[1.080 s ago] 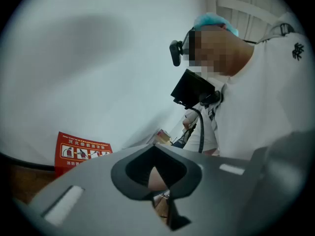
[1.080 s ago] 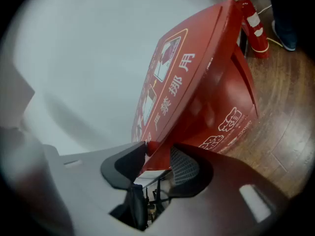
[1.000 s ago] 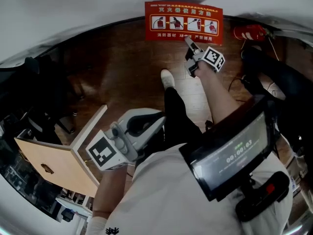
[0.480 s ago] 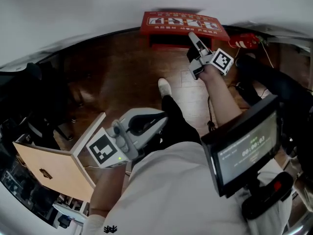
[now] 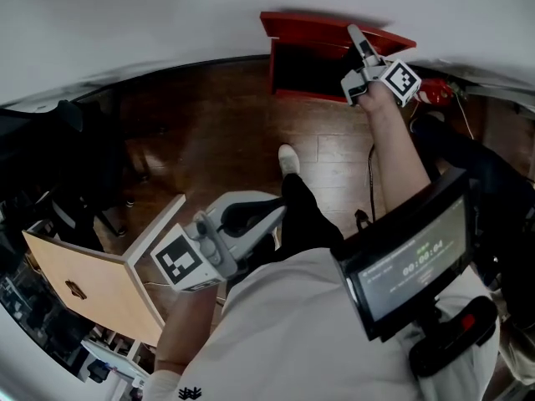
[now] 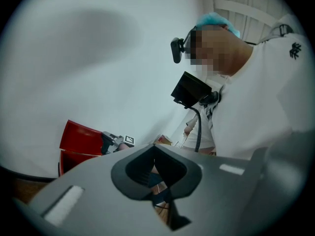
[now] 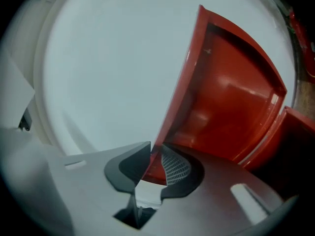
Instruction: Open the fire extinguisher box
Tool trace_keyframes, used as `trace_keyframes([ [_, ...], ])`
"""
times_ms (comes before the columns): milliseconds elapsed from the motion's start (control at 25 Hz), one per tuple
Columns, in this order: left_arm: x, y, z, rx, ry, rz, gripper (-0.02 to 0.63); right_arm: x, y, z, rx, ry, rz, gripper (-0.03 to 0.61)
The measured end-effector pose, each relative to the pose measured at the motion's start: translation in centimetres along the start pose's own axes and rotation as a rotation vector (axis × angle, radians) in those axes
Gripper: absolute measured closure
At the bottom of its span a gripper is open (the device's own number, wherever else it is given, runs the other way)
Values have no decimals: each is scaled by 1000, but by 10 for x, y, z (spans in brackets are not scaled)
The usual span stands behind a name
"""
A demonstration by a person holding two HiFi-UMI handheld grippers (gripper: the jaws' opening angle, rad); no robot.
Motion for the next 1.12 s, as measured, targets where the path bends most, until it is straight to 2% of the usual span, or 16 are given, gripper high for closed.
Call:
trace_keyframes([
  [280, -2, 0, -4, -21, -17, 11, 617, -21, 18, 6, -8, 7, 21, 517],
  [440, -1, -6, -4, -22, -24, 23, 617, -17, 17, 3, -41, 24, 26, 437],
  [640, 3, -18, 11, 18, 10, 22, 617, 7, -17, -19, -57, -4, 17, 433],
  [760, 6, -37, 27, 51, 66, 38, 617, 48, -52, -56, -69, -123, -88, 433],
  [920, 22, -72, 55, 78, 131, 39, 617, 126, -119, -98, -8, -343, -258, 434],
  [1040, 32, -101, 90, 104, 198, 58, 617, 176, -170, -153, -76, -529, -322, 434],
  [1120, 41, -117, 104, 125, 238, 81, 617, 198, -200, -183, -101, -614, -342, 434],
])
Point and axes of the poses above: the fingertips, and each gripper's own axes: y forward along the fingers, z to its right, x out of its underside, the point moved 1 cm from there along -y, backward along the fingers, and after that the axes turned 1 degree about -y, right-handed, at the moved point
